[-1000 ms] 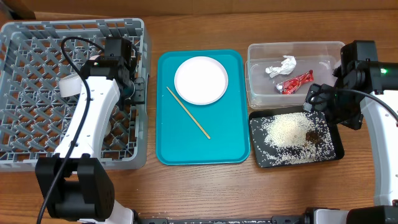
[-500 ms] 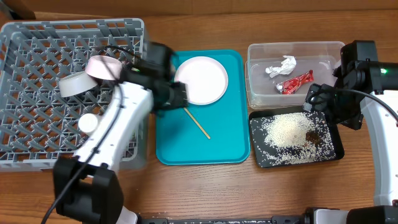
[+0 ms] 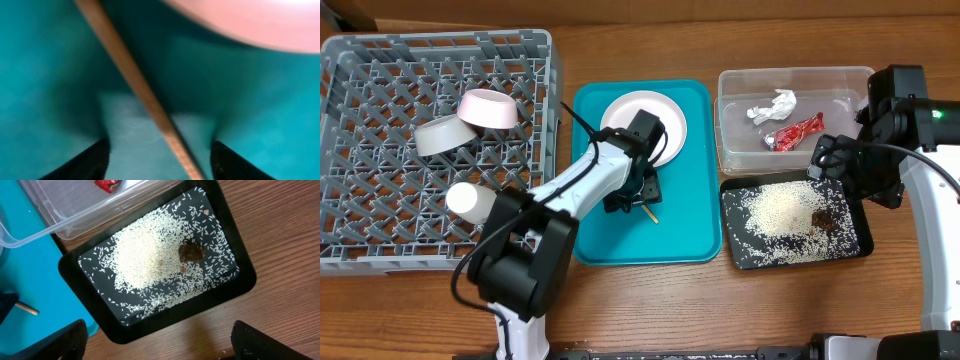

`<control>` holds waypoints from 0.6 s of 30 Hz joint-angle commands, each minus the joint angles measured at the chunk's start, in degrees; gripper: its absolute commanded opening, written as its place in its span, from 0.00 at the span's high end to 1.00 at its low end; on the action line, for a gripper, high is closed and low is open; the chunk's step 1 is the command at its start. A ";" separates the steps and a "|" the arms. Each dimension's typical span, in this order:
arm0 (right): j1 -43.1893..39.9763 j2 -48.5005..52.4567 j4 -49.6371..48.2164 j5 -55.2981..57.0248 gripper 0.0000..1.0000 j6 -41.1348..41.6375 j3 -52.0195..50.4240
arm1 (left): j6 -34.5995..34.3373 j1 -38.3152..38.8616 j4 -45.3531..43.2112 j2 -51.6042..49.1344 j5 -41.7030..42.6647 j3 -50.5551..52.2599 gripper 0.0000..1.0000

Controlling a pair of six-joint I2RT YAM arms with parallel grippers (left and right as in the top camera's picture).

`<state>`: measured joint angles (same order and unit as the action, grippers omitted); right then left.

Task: Sort waste into correct bins and load items into the dishwasher
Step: 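Return the left gripper to the teal tray and grasp the second chopstick, then drop the second chopstick into the dish rack with the left gripper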

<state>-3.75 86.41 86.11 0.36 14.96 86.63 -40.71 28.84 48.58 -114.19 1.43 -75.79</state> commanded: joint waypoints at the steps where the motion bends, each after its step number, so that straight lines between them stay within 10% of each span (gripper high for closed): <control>1: -0.17 -0.42 -0.20 -0.02 0.07 0.04 1.18 | -1.77 -0.46 1.18 -1.66 -1.44 0.37 0.50; 7: -0.17 -0.42 -0.26 -0.02 0.07 0.04 1.18 | -2.58 -1.99 5.11 -0.37 -3.15 0.24 0.89; 18: -0.17 -0.42 -0.22 -0.02 0.07 0.04 1.20 | 0.90 -8.04 6.75 12.15 -5.01 -1.51 0.96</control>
<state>-3.77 86.41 86.13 0.36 14.96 86.63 -42.63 22.39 55.07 -108.97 -1.48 -75.77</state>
